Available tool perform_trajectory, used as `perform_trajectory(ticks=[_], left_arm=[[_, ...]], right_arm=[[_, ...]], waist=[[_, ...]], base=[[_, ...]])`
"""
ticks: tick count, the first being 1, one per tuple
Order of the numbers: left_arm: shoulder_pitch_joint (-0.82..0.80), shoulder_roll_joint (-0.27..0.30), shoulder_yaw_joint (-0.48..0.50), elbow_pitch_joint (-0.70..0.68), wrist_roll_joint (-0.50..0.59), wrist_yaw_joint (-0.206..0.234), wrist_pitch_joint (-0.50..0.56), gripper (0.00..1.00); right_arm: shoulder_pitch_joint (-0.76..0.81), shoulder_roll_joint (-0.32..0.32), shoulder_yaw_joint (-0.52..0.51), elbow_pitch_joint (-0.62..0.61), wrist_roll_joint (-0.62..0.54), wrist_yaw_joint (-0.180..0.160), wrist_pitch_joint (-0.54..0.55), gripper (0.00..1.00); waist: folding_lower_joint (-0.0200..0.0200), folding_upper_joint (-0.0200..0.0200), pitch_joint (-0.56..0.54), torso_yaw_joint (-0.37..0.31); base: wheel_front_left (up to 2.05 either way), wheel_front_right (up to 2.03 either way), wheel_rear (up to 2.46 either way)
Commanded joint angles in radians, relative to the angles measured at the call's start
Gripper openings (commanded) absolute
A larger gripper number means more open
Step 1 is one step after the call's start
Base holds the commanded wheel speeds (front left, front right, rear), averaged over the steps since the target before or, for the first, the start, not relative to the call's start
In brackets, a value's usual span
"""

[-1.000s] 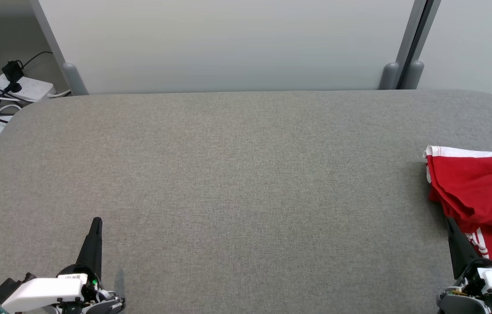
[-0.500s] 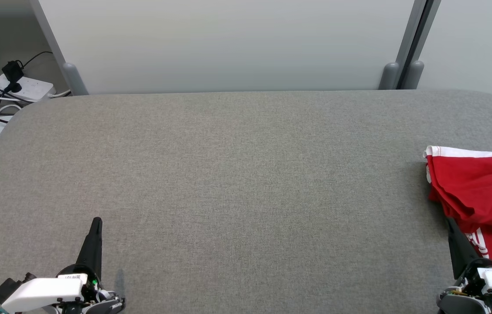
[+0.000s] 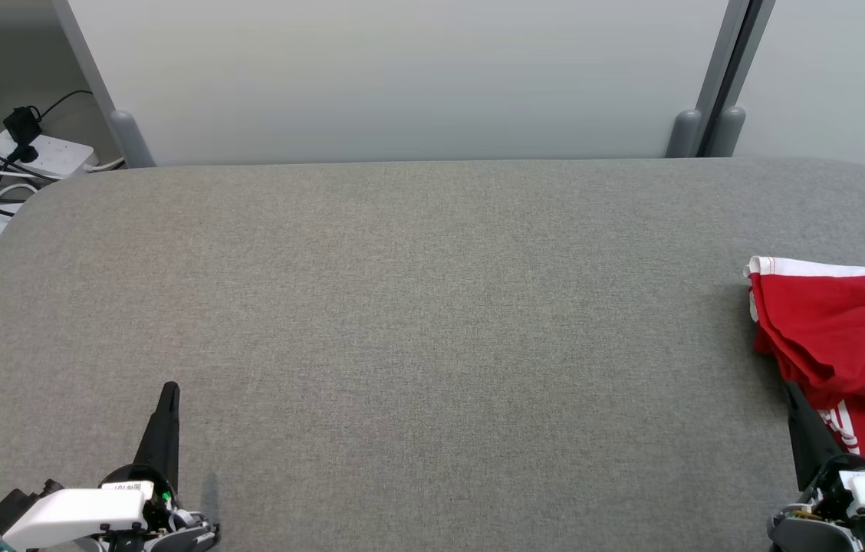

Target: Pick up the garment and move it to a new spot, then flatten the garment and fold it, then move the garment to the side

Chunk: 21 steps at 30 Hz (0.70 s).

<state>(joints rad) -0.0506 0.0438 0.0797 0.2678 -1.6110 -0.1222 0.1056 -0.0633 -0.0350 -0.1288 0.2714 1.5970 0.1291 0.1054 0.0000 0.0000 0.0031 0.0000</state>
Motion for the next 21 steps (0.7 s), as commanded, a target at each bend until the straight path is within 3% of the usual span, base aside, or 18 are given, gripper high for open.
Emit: perform_trajectory(ticks=[1,21], left_arm=[[-0.057,0.008,0.033,-0.023,0.002,-0.008,0.007,0.0],[-0.057,0.007,0.034,-0.023,0.002,-0.008,0.008,0.0]], right_arm=[[-0.045,-0.015,0.015,-0.027,0.012,0.002,0.008,0.0],[-0.045,-0.015,0.015,-0.027,0.012,0.002,0.008,0.0]], waist=[[0.0,0.0,0.0,0.0],[0.0,0.0,0.0,0.0]], base=[[0.0,0.0,0.0],[0.0,0.0,0.0]])
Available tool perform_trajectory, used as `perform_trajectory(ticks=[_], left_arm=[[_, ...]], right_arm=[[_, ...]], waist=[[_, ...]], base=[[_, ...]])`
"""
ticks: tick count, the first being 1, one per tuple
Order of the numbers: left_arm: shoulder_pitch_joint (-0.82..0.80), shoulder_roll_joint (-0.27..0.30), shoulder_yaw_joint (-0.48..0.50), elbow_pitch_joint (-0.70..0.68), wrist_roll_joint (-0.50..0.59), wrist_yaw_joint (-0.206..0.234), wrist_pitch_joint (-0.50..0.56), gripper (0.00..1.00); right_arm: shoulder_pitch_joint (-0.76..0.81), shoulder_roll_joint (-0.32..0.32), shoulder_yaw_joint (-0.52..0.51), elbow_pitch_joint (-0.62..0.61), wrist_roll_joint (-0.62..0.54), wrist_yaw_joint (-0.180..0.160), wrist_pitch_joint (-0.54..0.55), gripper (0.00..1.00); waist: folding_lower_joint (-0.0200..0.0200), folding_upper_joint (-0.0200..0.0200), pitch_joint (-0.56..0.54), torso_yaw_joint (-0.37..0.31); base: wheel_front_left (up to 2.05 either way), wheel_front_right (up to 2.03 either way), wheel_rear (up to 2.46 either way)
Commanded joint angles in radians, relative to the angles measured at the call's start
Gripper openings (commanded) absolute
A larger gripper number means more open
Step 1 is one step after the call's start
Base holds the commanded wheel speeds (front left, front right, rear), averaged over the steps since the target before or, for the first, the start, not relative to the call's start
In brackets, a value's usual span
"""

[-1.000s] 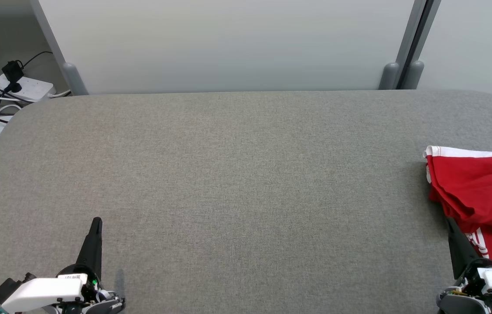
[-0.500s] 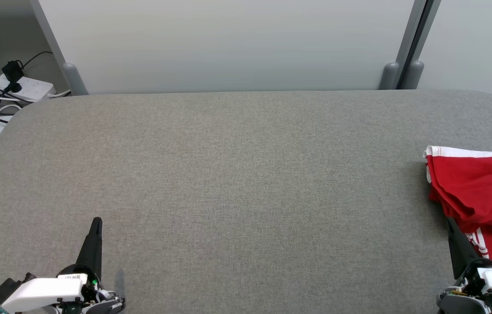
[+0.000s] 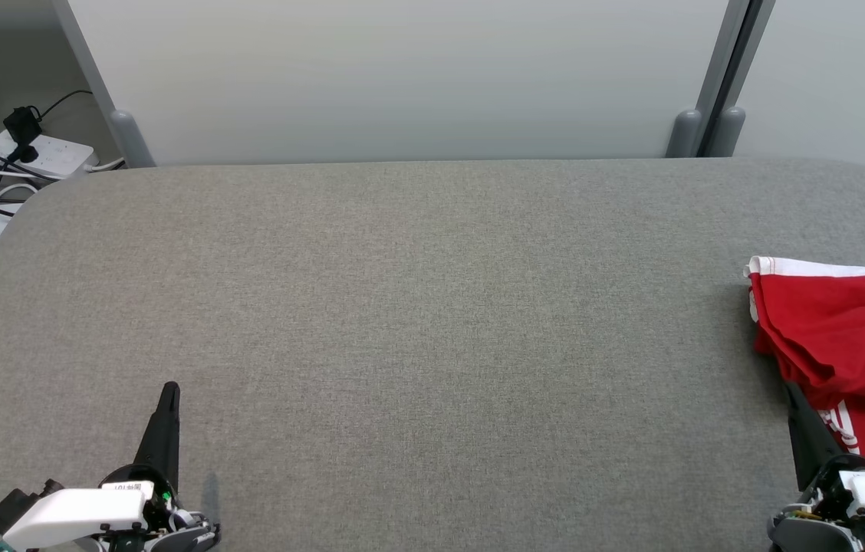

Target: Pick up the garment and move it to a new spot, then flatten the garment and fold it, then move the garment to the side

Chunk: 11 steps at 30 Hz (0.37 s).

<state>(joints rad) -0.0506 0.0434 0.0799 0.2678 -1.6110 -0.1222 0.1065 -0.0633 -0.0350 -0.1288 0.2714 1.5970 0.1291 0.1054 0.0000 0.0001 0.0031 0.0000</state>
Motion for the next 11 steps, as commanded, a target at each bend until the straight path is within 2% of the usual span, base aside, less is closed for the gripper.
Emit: perform_trajectory(ticks=[1,11], left_arm=[[-0.057,0.008,0.034,-0.023,0.002,-0.008,0.007,0.0],[-0.057,0.008,0.034,-0.023,0.002,-0.008,0.007,0.0]], right_arm=[[-0.045,-0.015,0.015,-0.027,0.012,0.002,0.008,0.0],[-0.045,-0.015,0.015,-0.027,0.012,0.002,0.008,0.0]], waist=[[0.0,-0.0001,0.0,0.0],[0.0,-0.0001,0.0,0.0]], base=[[0.0,0.0,0.0],[0.0,0.0,0.0]])
